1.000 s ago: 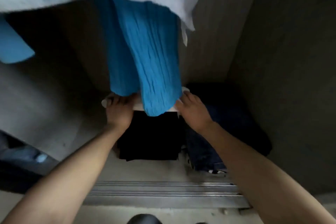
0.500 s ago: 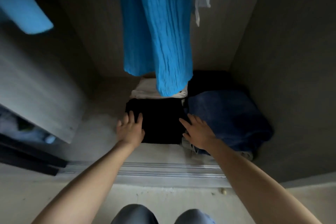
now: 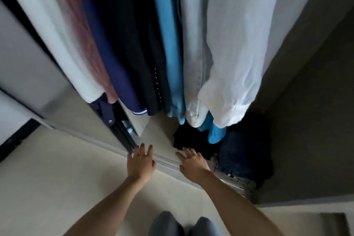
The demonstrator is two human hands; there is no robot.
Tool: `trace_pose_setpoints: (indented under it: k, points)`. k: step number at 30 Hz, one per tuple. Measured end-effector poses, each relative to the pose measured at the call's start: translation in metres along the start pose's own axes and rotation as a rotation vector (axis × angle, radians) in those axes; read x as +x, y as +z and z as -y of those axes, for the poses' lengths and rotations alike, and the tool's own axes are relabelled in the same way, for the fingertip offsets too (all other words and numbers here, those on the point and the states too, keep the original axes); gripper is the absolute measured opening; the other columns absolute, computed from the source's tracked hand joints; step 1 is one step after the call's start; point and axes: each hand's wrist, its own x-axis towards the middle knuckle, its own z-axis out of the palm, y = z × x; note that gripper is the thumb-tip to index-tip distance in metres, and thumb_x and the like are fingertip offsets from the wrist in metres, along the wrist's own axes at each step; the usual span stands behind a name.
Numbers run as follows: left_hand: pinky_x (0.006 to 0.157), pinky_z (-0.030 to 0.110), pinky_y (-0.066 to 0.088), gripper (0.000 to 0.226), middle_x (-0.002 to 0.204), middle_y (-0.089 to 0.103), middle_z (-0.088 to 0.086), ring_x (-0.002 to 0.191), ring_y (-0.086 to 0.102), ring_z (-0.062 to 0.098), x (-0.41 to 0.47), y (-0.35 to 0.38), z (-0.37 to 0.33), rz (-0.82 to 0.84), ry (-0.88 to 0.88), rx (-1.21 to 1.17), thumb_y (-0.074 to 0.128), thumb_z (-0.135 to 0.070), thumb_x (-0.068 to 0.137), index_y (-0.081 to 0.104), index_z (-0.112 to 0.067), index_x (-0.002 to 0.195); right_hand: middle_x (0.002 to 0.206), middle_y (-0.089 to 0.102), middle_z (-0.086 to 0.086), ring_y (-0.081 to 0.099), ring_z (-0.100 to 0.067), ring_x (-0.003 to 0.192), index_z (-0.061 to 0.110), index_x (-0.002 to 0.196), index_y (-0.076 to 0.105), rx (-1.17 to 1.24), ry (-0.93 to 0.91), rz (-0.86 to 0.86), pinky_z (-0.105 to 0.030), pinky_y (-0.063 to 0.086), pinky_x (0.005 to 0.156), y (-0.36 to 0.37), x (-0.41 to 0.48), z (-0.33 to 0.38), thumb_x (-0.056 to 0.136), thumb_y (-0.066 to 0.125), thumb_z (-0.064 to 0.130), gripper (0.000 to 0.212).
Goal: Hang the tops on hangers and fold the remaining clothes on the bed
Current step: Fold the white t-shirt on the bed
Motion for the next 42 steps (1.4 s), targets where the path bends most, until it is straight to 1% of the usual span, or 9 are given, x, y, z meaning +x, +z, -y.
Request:
trace_pose_setpoints:
  k: [6, 11, 16, 19, 22, 27, 32, 36, 42]
  points:
    - [0.059, 0.046, 0.053, 0.067, 0.087, 0.067, 0.017, 0.075, 0.066, 0.034, -0.042, -0.104, 0.07, -0.141, -0.108, -0.082, 0.091, -0.022, 0.028, 0.072, -0.007, 0.091, 0.156, 0.009, -0.011, 0.009, -0.027, 0.143, 0.021, 0.149, 0.015, -0.118, -0.183, 0.004, -0.04, 0.015, 0.114, -0.104, -0.025, 0.083, 0.1, 0.033, 0.022, 0.053]
    - [0.107, 0.039, 0.027, 0.057, 0.149, 0.03, 0.004, 0.136, 0.029, 0.023, -0.063, -0.201, 0.115, -0.247, -0.276, -0.03, 0.043, -0.038, 0.093, 0.026, -0.023, 0.146, 0.154, 0.013, -0.013, 0.011, -0.026, 0.142, 0.018, 0.149, 0.019, -0.213, -0.366, -0.064, -0.042, 0.017, 0.113, -0.199, -0.031, 0.151, 0.098, 0.038, 0.019, 0.054]
    - [0.097, 0.047, 0.036, 0.051, 0.138, 0.047, 0.014, 0.124, 0.045, 0.032, -0.046, -0.272, 0.173, -0.492, -0.389, -0.109, 0.052, -0.028, 0.087, 0.046, -0.014, 0.136, 0.153, 0.018, -0.012, 0.017, -0.026, 0.14, 0.019, 0.147, 0.024, -0.335, -0.476, -0.251, -0.039, 0.019, 0.11, -0.287, -0.013, 0.209, 0.094, 0.046, 0.022, 0.058]
    - [0.067, 0.048, 0.051, 0.042, 0.1, 0.065, 0.021, 0.085, 0.064, 0.037, -0.03, -0.314, 0.216, -0.637, -0.308, -0.106, 0.065, -0.024, 0.066, 0.068, -0.005, 0.103, 0.152, 0.023, -0.015, 0.022, -0.028, 0.141, 0.017, 0.144, 0.034, -0.458, -0.532, -0.399, -0.04, 0.025, 0.109, -0.33, 0.002, 0.238, 0.088, 0.054, 0.019, 0.059]
    - [0.069, 0.048, 0.051, 0.051, 0.104, 0.064, 0.022, 0.089, 0.063, 0.038, -0.01, -0.364, 0.261, -0.706, -0.235, -0.096, 0.078, -0.02, 0.058, 0.067, -0.005, 0.106, 0.119, 0.063, -0.017, 0.06, -0.03, 0.112, 0.015, 0.107, 0.071, -0.617, -0.578, -0.649, -0.037, 0.052, 0.085, -0.381, 0.022, 0.273, 0.052, 0.084, 0.024, 0.057]
    - [0.067, 0.044, 0.052, 0.069, 0.111, 0.062, 0.021, 0.098, 0.056, 0.034, 0.025, -0.428, 0.309, -0.912, -0.074, -0.05, 0.086, -0.02, 0.047, 0.065, -0.007, 0.112, 0.109, 0.068, -0.015, 0.064, -0.031, 0.106, 0.012, 0.093, 0.073, -0.887, -0.576, -0.873, -0.043, 0.052, 0.085, -0.459, 0.044, 0.33, 0.054, 0.079, 0.019, 0.04]
    - [0.063, 0.037, 0.052, 0.085, 0.115, 0.056, 0.018, 0.096, 0.051, 0.031, 0.062, -0.442, 0.319, -0.945, 0.118, -0.101, 0.086, -0.021, 0.046, 0.051, -0.008, 0.122, 0.109, 0.069, -0.005, 0.06, -0.022, 0.114, 0.02, 0.097, 0.075, -1.078, -0.326, -0.788, -0.047, 0.044, 0.097, -0.489, 0.051, 0.352, 0.057, 0.08, 0.039, 0.045]
    - [0.06, 0.039, 0.054, 0.098, 0.122, 0.055, 0.028, 0.092, 0.063, 0.04, 0.08, -0.432, 0.314, -0.879, 0.187, -0.191, 0.088, -0.017, 0.044, 0.04, -0.005, 0.128, 0.14, 0.047, -0.005, 0.032, -0.024, 0.138, 0.015, 0.139, 0.045, -1.29, -0.25, -0.695, -0.052, 0.017, 0.113, -0.495, 0.058, 0.355, 0.09, 0.05, 0.038, 0.054]
    - [0.058, 0.042, 0.053, 0.103, 0.13, 0.048, 0.032, 0.096, 0.061, 0.044, 0.088, -0.429, 0.314, -0.871, 0.231, -0.223, 0.086, -0.012, 0.043, 0.038, -0.005, 0.133, 0.131, 0.051, -0.005, 0.041, -0.023, 0.129, 0.016, 0.122, 0.061, -1.455, -0.204, -0.641, -0.051, 0.026, 0.11, -0.499, 0.062, 0.366, 0.091, 0.048, 0.035, 0.039]
